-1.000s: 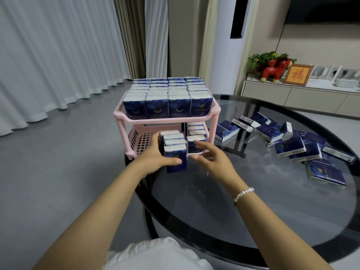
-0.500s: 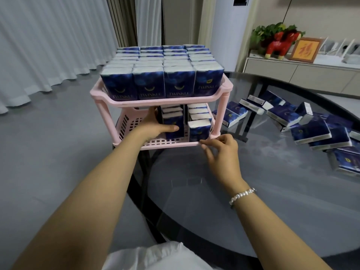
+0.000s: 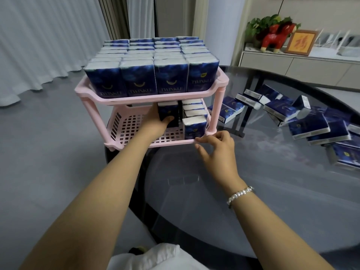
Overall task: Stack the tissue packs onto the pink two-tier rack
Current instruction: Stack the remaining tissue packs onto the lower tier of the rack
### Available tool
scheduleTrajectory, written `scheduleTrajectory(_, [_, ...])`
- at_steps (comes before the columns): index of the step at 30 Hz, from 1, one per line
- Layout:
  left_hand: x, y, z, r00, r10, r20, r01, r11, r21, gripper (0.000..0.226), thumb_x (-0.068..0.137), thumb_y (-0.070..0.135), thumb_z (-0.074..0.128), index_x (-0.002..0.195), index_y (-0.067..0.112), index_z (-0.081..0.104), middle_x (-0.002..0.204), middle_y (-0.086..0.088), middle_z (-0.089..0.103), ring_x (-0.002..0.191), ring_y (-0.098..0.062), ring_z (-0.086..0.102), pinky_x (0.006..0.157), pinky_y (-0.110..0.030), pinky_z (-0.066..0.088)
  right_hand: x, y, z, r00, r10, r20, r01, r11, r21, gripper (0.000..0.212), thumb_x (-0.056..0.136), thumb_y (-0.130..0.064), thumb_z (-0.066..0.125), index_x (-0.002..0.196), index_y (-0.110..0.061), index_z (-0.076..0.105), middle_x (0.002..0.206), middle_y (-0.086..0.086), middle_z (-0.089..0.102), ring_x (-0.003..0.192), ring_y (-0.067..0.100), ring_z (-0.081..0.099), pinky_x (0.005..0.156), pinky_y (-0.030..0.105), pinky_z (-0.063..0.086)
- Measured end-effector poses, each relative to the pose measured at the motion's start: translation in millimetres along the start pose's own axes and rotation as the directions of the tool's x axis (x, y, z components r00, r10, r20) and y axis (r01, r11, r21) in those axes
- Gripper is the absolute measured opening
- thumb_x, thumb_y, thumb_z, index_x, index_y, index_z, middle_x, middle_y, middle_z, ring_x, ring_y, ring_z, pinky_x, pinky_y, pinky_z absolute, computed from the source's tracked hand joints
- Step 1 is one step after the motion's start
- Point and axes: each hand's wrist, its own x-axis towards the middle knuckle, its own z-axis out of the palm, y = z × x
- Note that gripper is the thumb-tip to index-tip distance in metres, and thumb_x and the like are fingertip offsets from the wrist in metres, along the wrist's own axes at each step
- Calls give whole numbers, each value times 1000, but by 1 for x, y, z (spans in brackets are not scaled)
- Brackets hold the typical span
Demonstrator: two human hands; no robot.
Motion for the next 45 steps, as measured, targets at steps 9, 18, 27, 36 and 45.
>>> scheduleTrajectory(9, [-10, 6, -7, 990, -14, 139, 16, 1000, -19, 65, 96, 26, 54, 149, 23, 17, 146, -3, 44, 129, -28, 45, 90, -25, 34, -1, 0, -1, 1000, -5, -3, 5, 1000, 3, 19, 85, -24, 67, 103, -22, 71, 96, -4, 40, 97, 9, 33, 87, 19, 31])
scheduleTrajectory(18, [-16, 5, -13, 989, -55, 135, 64, 996, -67, 73, 95, 34, 55, 152, 21, 12, 153, -3, 34, 138, -26, 36, 98, -26, 32, -1, 2, -1, 1000, -10, -4, 10, 1000, 3, 20, 84, -24, 67, 104, -22, 70, 96, -3, 41, 96, 9, 33, 86, 18, 30])
scheduleTrajectory(27, [-61, 13, -14, 984, -127, -126, 112, 986, -123, 53, 89, 33, 63, 130, 6, 43, 133, -11, 48, 122, -27, 49, 93, -27, 37, -2, 1, -8, 999, 27, 21, -30, 992, 120, 20, 87, -26, 63, 106, -23, 69, 95, -3, 46, 100, 10, 37, 87, 20, 34])
scheduleTrajectory(36, [-117, 58, 8, 988, -2, -154, -33, 975, -220, 11, 88, 21, 65, 92, 15, 56, 88, 2, 60, 76, -5, 56, 71, -16, 47, -2, 4, -49, 991, 113, -78, -86, 953, 291, 13, 86, -20, 63, 97, -27, 67, 95, -4, 53, 90, 16, 56, 80, 27, 47])
scheduleTrajectory(45, [-112, 116, 77, 996, 84, 11, -79, 973, -217, 13, 93, 18, 56, 103, 13, 62, 90, 6, 60, 73, 1, 52, 64, -3, 40, 16, 60, -100, 981, 151, -121, -134, 982, 136, 16, 89, -22, 60, 104, -20, 67, 92, -1, 54, 89, 17, 56, 79, 30, 48])
